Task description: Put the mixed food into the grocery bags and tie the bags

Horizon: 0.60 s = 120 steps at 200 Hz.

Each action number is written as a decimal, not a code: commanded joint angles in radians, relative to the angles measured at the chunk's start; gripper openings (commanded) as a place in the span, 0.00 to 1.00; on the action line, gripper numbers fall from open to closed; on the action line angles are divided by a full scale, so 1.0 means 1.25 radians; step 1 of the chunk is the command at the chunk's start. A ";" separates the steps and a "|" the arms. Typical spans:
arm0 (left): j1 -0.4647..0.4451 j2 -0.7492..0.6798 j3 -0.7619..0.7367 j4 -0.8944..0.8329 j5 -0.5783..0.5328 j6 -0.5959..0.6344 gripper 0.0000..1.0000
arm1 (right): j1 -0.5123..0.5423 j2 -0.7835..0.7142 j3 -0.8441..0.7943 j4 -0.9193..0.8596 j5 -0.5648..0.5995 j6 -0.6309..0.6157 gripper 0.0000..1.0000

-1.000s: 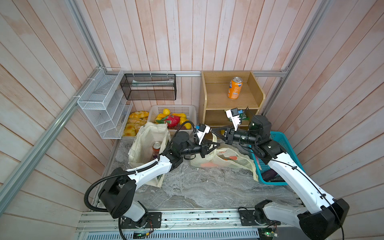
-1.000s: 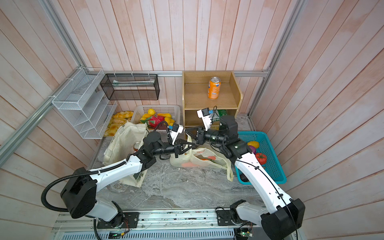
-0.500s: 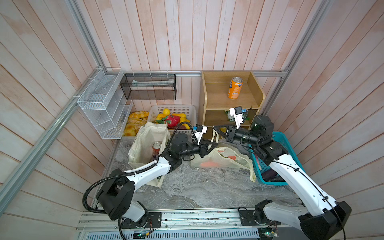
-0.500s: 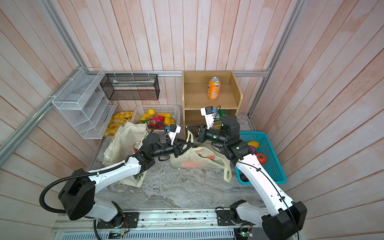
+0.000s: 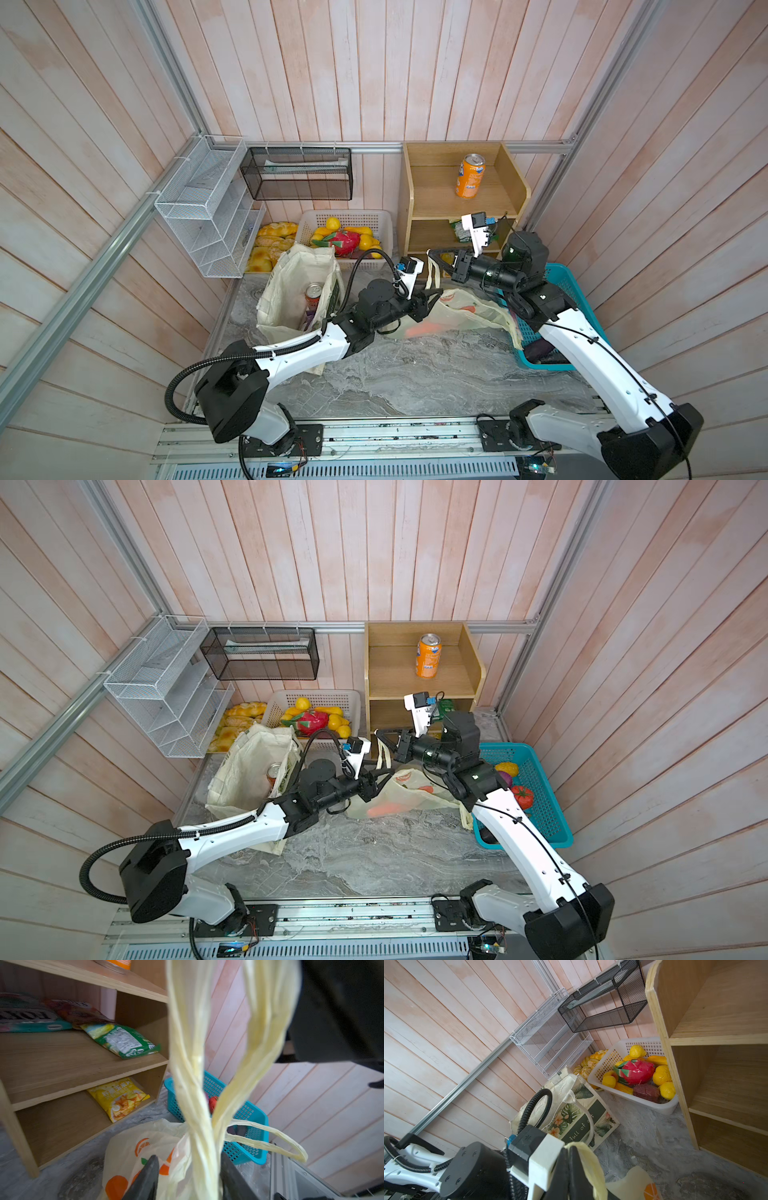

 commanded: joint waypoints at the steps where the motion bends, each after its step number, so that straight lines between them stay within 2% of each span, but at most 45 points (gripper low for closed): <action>1: -0.015 -0.028 -0.017 0.016 -0.180 0.042 0.50 | 0.000 -0.022 -0.018 0.033 0.030 0.031 0.00; 27: -0.050 -0.028 -0.013 0.026 -0.278 0.091 0.52 | 0.000 -0.029 -0.040 0.055 0.043 0.060 0.00; 90: -0.139 0.001 0.015 0.067 -0.441 0.190 0.58 | -0.002 -0.039 -0.061 0.086 0.054 0.091 0.00; 120: -0.146 0.018 0.027 0.077 -0.469 0.200 0.59 | -0.002 -0.040 -0.061 0.089 0.055 0.095 0.00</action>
